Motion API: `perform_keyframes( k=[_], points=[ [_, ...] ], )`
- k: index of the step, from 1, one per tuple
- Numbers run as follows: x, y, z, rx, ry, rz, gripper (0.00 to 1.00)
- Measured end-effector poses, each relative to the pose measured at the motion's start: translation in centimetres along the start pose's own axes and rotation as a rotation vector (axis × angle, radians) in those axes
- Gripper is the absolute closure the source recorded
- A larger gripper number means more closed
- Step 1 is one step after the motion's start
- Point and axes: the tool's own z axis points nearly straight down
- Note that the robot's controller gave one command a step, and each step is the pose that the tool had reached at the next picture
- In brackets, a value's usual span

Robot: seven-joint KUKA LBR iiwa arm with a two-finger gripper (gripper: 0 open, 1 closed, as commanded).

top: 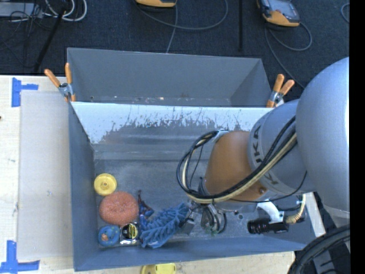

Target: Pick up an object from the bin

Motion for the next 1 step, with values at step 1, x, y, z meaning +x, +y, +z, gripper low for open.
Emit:
perform_keyframes(
  k=[1],
  points=[
    [0.01,0.0,-0.1,0.0,0.0,0.0,1.0]
  ],
)
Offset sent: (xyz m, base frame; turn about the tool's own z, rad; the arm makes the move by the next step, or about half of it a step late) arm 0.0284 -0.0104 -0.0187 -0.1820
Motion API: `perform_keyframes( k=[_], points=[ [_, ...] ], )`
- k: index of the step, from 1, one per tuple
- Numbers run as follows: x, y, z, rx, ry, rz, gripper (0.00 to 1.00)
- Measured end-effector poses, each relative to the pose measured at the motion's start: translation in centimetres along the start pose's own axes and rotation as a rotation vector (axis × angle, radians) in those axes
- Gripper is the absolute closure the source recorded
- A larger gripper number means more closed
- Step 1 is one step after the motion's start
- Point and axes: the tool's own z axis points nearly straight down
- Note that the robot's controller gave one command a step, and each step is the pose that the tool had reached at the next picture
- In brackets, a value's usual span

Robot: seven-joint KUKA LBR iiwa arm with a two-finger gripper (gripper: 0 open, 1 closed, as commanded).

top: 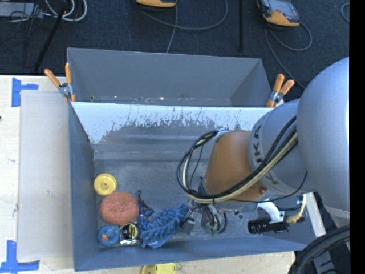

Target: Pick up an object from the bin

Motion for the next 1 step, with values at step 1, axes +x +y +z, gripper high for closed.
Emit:
perform_keyframes(
  k=[1],
  points=[
    [-0.99,0.15,-4.07,-0.004,-0.006,-0.048,1.0]
  ],
)
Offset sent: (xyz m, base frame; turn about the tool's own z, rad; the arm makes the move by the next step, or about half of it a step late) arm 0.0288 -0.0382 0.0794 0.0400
